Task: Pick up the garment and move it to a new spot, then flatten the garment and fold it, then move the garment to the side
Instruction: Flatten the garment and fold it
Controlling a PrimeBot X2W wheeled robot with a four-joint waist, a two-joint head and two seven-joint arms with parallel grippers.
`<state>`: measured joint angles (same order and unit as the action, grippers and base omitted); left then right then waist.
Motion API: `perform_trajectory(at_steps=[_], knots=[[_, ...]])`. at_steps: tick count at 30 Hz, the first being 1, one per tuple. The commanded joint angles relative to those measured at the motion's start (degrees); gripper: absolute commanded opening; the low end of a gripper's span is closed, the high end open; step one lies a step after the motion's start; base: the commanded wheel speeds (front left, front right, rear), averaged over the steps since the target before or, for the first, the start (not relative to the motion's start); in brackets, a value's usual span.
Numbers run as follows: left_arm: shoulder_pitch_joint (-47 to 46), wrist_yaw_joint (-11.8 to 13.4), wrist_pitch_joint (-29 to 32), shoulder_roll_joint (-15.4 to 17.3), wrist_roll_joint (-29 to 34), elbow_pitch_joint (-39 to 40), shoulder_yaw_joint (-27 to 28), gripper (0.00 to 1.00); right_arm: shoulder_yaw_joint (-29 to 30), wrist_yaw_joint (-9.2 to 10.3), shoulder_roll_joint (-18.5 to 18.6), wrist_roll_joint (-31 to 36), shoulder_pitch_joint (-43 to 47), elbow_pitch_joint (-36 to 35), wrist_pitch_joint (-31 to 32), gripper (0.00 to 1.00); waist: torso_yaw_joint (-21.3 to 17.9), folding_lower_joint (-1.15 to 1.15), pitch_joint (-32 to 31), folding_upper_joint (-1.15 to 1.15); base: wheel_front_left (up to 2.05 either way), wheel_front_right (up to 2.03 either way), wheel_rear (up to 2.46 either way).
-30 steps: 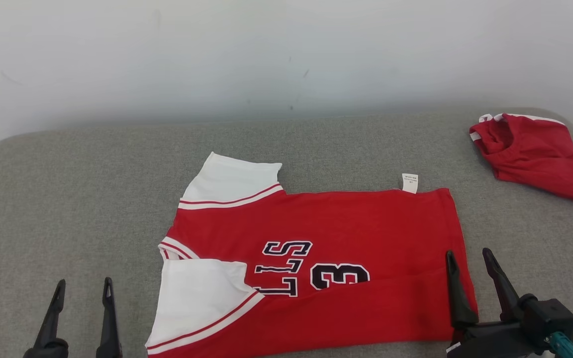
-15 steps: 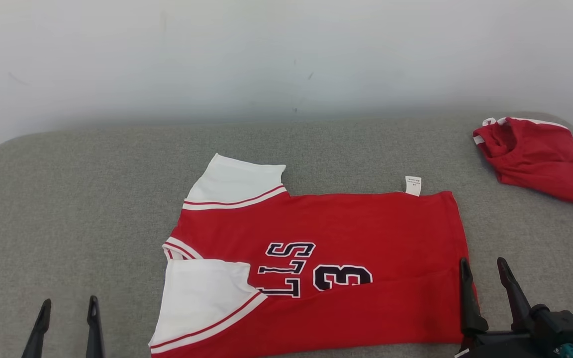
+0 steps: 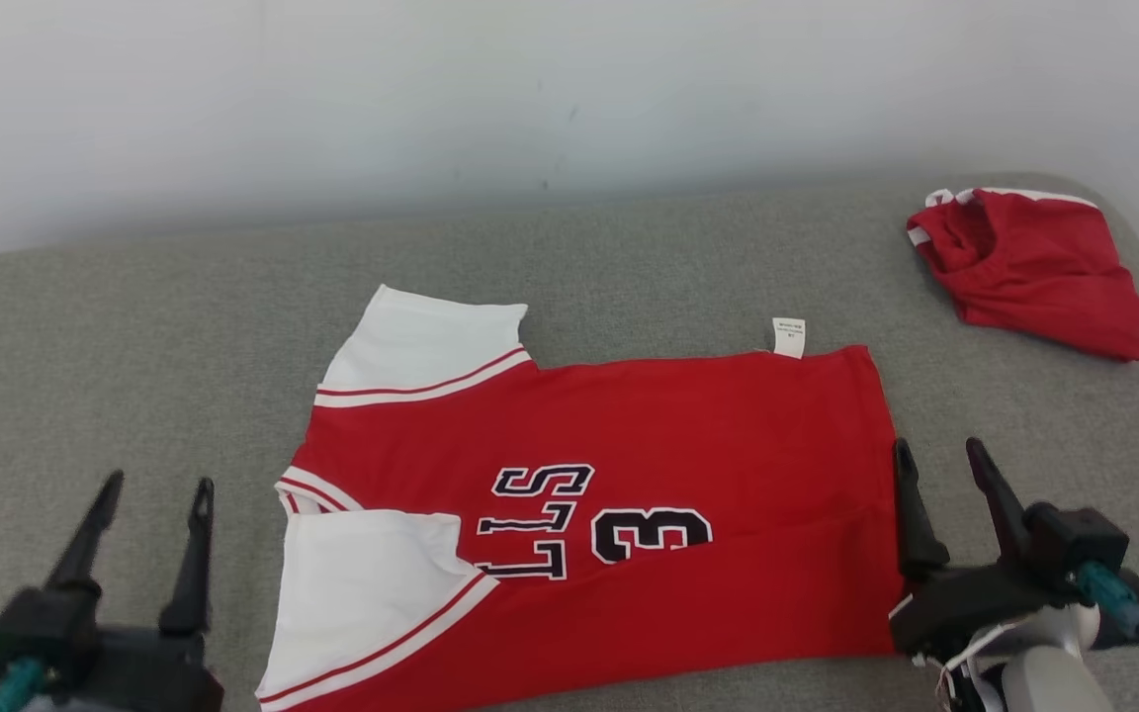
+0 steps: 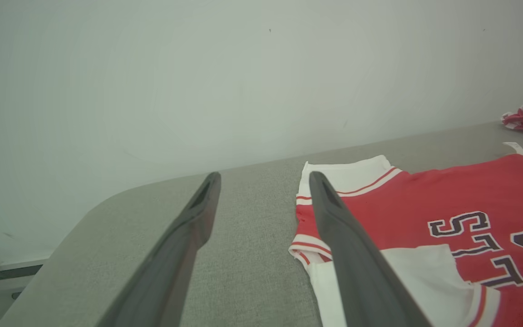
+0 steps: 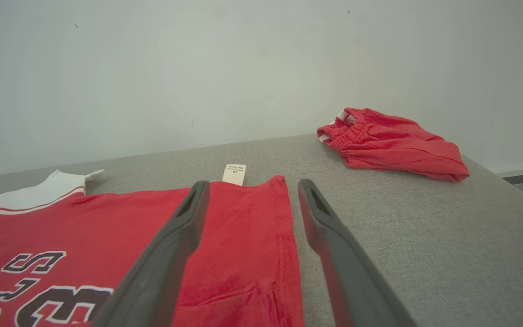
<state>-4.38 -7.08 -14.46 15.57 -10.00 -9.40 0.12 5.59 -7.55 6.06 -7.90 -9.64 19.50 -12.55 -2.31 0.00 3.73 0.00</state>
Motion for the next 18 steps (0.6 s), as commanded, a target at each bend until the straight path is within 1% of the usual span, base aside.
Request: perform_trajectory(at_steps=[1, 3, 4, 9, 11, 12, 13, 15, 18], knots=[[-3.1, -0.2, 0.2, 1.7, -0.7, -1.1, -0.5, 1.00, -0.1, 0.16, 0.5, 0.2, -2.2, 1.2, 0.6, 1.00, -2.4, 0.00, 2.9, 0.00, 0.00, 0.00, 0.00], [-8.1, -0.4, 1.2, 3.6, -2.7, -2.9, -1.9, 1.00, -0.4, 0.16, 0.7, -0.2, -6.4, 3.2, 1.1, 1.00, -3.5, 0.00, 4.9, 0.00, 0.00, 0.00, 0.00], [-10.5, -0.5, 1.8, 5.0, -3.5, -3.7, -3.0, 1.00, -0.7, 0.16, 0.9, 0.0, -8.4, 4.6, 1.7, 1.00, -4.1, 0.00, 6.2, 0.00, 0.00, 0.00, 0.00], [-22.7, -0.3, 5.7, 11.8, -11.1, -7.4, -9.7, 1.00, -1.7, 0.16, 0.3, 0.5, -18.9, 11.4, 2.6, 1.00, -6.8, 0.00, 12.3, 0.00, 0.00, 0.00, 0.00], [-27.1, -0.3, 7.1, 14.0, -14.4, -9.0, -12.5, 1.00, -2.0, 0.16, -0.1, 1.0, -22.5, 14.4, 2.6, 1.00, -7.6, 0.00, 14.2, 0.00, 0.00, 0.00, 0.00], [-31.0, -0.4, 8.9, 16.5, -16.9, -10.6, -15.5, 1.00, -2.2, 0.16, -0.4, 1.2, -26.0, 17.3, 2.5, 1.00, -8.5, 0.00, 16.1, 0.00, 0.00, 0.00, 0.00], [-32.8, -0.3, 9.7, 17.6, -18.1, -11.5, -16.8, 1.00, -2.5, 0.16, -0.6, 1.4, -27.5, 18.7, 2.7, 1.00, -8.9, 0.00, 16.9, 0.00, 0.00, 0.00, 0.00], [-36.0, -0.3, 11.3, 18.7, -21.2, -13.2, -19.5, 1.00, -2.8, 0.16, -0.9, 1.4, -30.6, 21.2, 2.2, 1.00, -9.6, 0.00, 18.2, 0.00, 0.00, 0.00, 0.00], [-39.9, -0.3, 13.2, 20.8, -23.7, -16.0, -23.3, 1.00, -3.3, 0.16, -1.3, 1.6, -34.2, 24.6, 1.9, 1.00, -10.8, 0.00, 19.8, 0.00, 0.00, 0.00, 0.00]])
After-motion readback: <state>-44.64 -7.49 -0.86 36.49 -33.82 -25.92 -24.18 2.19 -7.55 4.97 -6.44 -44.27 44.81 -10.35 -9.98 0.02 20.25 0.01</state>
